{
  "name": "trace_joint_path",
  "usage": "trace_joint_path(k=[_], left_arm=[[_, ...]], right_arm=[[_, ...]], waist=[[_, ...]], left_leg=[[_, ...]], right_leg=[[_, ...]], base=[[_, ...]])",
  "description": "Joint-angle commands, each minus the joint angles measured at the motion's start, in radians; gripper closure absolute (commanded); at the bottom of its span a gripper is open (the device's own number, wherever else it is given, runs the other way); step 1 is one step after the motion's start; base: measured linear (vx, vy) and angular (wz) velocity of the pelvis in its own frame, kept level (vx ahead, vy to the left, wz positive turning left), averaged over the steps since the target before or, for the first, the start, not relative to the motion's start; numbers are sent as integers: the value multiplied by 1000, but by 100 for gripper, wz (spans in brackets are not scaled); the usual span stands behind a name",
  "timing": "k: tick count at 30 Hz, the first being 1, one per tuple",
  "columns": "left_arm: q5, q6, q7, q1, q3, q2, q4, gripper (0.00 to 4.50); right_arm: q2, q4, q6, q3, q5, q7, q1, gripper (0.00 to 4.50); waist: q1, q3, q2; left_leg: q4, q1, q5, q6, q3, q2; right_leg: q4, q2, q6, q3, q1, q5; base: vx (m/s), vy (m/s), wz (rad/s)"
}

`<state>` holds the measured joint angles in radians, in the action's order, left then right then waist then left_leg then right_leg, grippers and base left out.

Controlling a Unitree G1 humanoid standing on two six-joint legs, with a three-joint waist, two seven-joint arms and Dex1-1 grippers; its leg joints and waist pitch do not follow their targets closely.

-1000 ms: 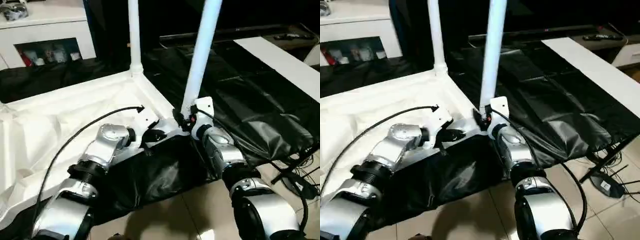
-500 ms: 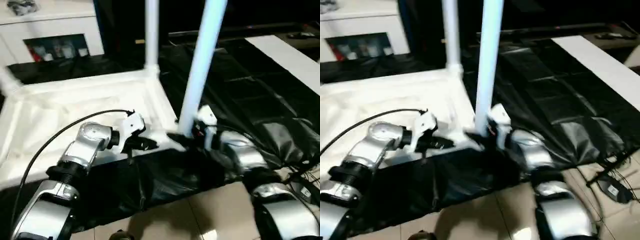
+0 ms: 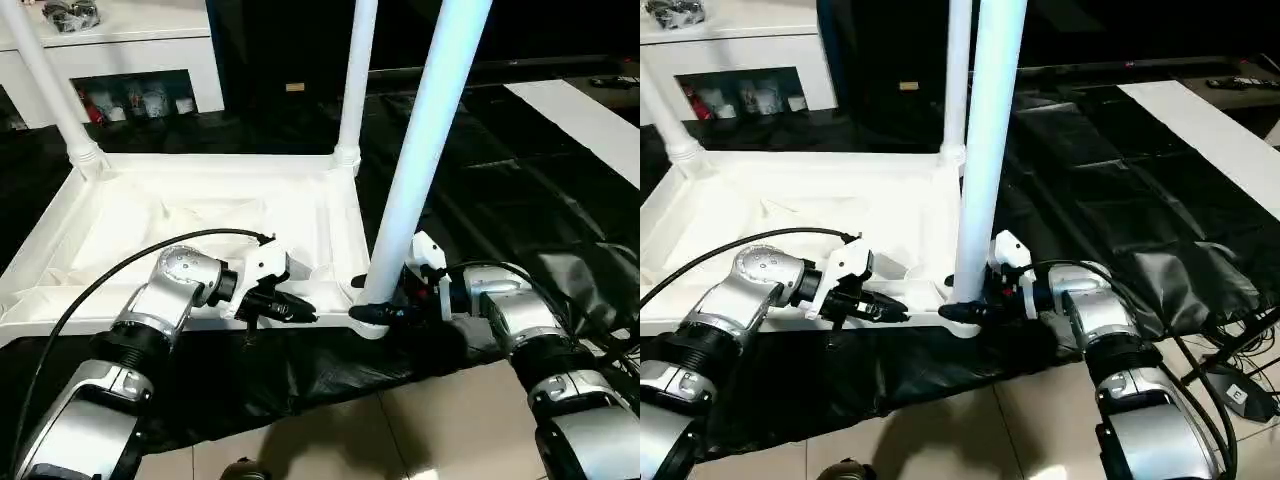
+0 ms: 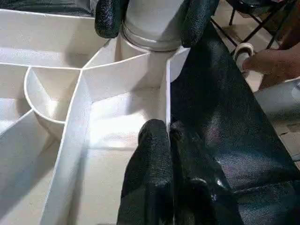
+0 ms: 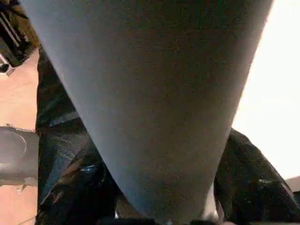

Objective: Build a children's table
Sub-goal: Rotate leg to tighten

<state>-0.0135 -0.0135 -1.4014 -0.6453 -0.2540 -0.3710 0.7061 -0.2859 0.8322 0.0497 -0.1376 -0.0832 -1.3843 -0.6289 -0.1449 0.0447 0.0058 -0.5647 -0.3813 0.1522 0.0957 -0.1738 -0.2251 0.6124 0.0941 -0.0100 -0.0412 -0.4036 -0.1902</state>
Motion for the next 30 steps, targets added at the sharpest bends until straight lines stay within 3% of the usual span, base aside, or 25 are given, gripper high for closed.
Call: trace_joint_path(k=[1,4,5,6,8,10,11,15,19,22,23,26,30], left_arm=[[8,14,30,-36,-14,35,2,450],[10,-2,57,-34,-2,41,3,450],[8,-21,91,-33,7,49,4,450],[3,-40,134,-35,17,60,7,450],[1,-50,162,-38,24,69,11,450],[-14,-74,256,-46,35,104,18,450],[-18,-77,272,-47,35,111,18,450],[-35,-119,394,-53,39,185,22,450],[-56,-131,501,-63,35,242,48,450],[-76,-128,537,-62,24,260,52,450],[-83,-127,543,-58,19,263,48,450],[-76,-131,515,-43,16,259,24,450],[-60,-98,446,-32,10,217,10,450]], right_arm=[[43,-14,-36,-105,29,-76,29,211],[60,-19,-61,-69,6,-24,33,211],[79,-12,-77,-30,-11,52,30,211],[101,0,-83,8,-21,143,25,211],[113,9,-88,26,-21,203,21,211],[162,68,-66,75,4,451,3,212],[171,78,-62,84,7,494,0,213],[253,145,-51,144,7,793,-25,217],[323,183,-50,181,5,967,-55,222],[353,200,-37,184,17,1017,-73,222],[364,203,-19,186,13,1005,-78,178],[366,201,4,204,-10,982,-87,162],[313,187,30,161,27,902,-84,118]], waist=[[4,-64,-3],[4,-64,-2],[4,-64,-1],[5,-61,-2],[9,-58,-1],[11,-57,0],[19,-54,-1],[39,-55,2],[46,-55,2],[49,-56,3],[50,-56,1],[52,-55,2],[53,-57,1]], left_leg=[[61,19,248,-42,-13,-4],[61,19,248,-41,-13,-4],[61,20,252,-40,-13,-4],[64,18,263,-32,-12,-3],[68,22,298,-10,-11,-3],[71,24,319,8,-9,-5],[77,23,351,32,-3,0],[78,25,371,39,-2,2],[77,24,364,32,-4,6],[76,22,358,26,-4,5],[76,21,355,24,-4,6],[77,21,368,13,-4,5],[77,20,356,8,-5,4]], right_leg=[[-62,33,258,20,43,-114],[-62,33,259,20,43,-111],[-63,33,258,20,43,-118],[-64,34,253,20,42,-142],[-71,36,235,22,38,-217],[-77,41,211,24,36,-282],[-83,43,184,22,36,-355],[-88,38,177,24,33,-346],[-89,34,176,24,32,-315],[-89,33,176,24,33,-294],[-89,32,175,23,34,-285],[-91,34,174,24,34,-295],[-88,31,182,23,36,-264]], base=[[0,0,0],[0,0,0],[0,0,0],[0,0,0],[0,0,0],[0,0,0],[0,0,0],[0,0,0],[0,0,0],[0,0,0],[0,0,0],[0,0,0],[0,0,0]])
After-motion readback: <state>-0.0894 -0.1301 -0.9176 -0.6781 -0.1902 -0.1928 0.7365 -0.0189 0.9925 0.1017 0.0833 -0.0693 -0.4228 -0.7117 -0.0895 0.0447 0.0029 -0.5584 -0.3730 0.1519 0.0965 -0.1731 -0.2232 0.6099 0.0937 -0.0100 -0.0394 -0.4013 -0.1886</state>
